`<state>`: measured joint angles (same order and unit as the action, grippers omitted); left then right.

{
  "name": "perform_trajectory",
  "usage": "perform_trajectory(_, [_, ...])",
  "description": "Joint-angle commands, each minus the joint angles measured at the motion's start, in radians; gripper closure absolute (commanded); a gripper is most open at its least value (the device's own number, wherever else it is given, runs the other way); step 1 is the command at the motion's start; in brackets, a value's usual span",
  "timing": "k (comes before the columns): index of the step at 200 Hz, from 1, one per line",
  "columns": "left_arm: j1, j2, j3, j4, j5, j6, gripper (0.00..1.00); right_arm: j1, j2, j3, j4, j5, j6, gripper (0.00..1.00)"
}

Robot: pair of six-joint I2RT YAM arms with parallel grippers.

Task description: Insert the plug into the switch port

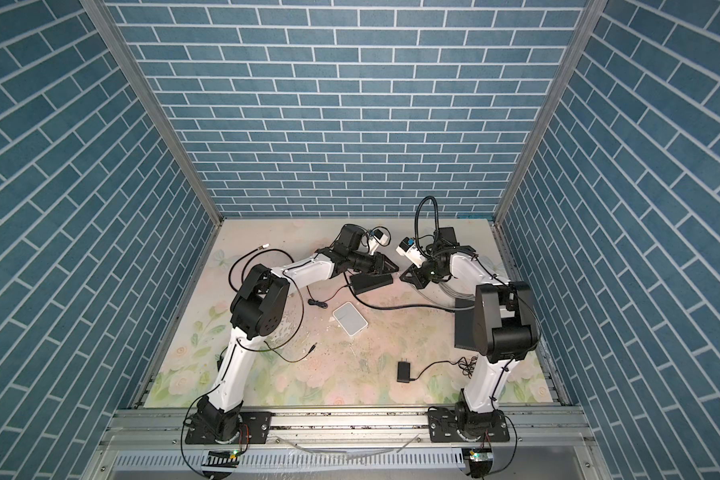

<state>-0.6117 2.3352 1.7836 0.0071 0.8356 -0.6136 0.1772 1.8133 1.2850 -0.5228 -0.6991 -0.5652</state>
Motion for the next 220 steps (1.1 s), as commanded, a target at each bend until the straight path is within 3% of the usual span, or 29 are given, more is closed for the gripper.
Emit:
perform_trajectory(1, [-0.005, 0.009, 0.021, 0.022, 0.023, -0.034, 0.68, 0.009, -0.037, -0.020, 0.019, 0.019, -0.009, 0.99])
perform_trajectory(48, [-0.005, 0.003, -0.015, 0.125, 0.063, -0.118, 0.68, 0.020, -0.019, -0.011, 0.015, 0.056, -0.012, 0.99])
perform_trajectory(220, [-0.022, 0.007, 0.003, 0.014, 0.035, -0.083, 0.71, 0.053, -0.029, -0.033, 0.087, 0.136, 0.003, 1.00])
